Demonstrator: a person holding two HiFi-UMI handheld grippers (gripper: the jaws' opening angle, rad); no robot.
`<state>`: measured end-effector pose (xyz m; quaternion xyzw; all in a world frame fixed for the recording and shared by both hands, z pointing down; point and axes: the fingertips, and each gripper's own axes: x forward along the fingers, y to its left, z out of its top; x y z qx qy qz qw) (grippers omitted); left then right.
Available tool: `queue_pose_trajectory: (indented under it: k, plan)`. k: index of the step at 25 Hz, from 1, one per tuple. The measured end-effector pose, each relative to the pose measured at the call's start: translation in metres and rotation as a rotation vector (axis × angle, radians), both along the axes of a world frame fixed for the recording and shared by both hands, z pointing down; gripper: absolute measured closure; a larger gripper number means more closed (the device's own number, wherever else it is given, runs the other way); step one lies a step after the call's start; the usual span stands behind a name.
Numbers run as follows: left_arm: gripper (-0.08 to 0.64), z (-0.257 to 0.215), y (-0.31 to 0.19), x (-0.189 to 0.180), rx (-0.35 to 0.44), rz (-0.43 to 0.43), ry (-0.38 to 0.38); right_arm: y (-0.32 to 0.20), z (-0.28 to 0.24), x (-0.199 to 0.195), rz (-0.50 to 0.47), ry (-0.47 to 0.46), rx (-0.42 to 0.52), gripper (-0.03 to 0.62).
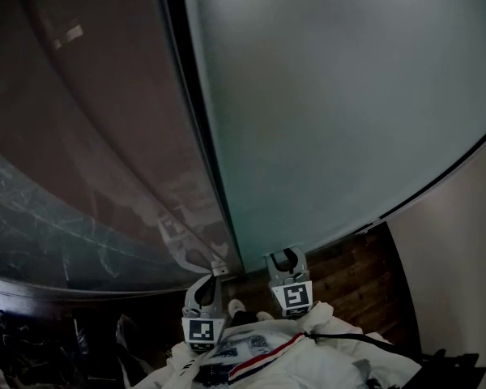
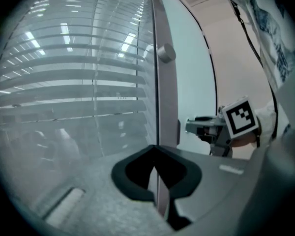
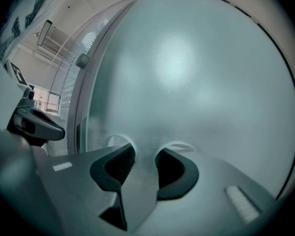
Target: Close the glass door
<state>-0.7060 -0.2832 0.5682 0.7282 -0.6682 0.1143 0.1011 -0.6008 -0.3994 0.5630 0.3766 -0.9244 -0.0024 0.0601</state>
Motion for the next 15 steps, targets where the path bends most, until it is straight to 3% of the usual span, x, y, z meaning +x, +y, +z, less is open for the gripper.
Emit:
queue_pose_trajectory:
  k: [15]
  plan:
    - [0.558,0.001,0.01,0.003,0.0,-0.027,-0.007,-0.014,0.002,0.002,0.029,-0.009,0.021,0.46]
